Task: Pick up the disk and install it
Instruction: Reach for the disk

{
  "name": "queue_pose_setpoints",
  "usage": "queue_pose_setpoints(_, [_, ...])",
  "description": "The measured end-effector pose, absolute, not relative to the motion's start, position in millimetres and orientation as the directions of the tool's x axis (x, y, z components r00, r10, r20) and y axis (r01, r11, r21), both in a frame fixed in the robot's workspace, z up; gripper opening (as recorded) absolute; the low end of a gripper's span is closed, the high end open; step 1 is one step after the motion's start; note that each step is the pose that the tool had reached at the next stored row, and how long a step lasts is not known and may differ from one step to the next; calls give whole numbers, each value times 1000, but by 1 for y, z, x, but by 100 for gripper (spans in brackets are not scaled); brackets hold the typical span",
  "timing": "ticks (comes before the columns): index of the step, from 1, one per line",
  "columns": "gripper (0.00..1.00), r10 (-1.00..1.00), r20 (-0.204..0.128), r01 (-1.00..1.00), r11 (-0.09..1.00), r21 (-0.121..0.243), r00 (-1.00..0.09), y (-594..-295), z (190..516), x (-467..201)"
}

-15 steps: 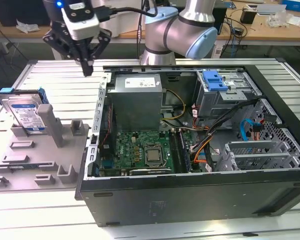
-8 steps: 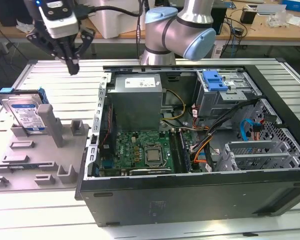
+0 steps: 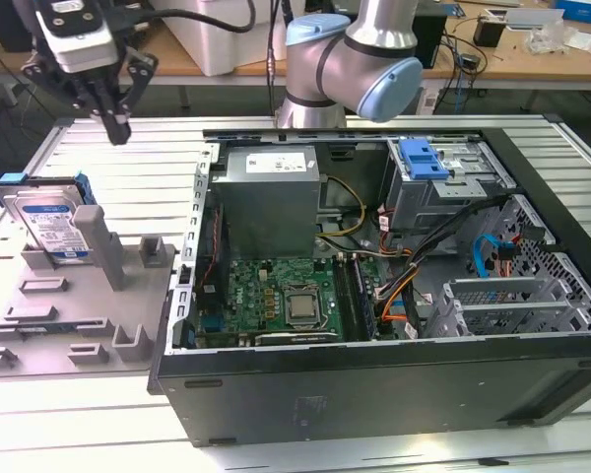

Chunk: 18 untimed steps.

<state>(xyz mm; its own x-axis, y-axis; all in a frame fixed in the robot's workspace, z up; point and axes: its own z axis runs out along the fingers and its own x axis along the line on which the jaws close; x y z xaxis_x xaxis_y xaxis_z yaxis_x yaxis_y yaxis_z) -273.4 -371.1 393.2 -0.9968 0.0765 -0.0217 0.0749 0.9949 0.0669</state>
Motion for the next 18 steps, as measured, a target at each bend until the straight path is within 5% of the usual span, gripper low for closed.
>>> queue_pose_setpoints(18, [11, 77, -22, 75, 995, 67, -997, -357, 393, -358])
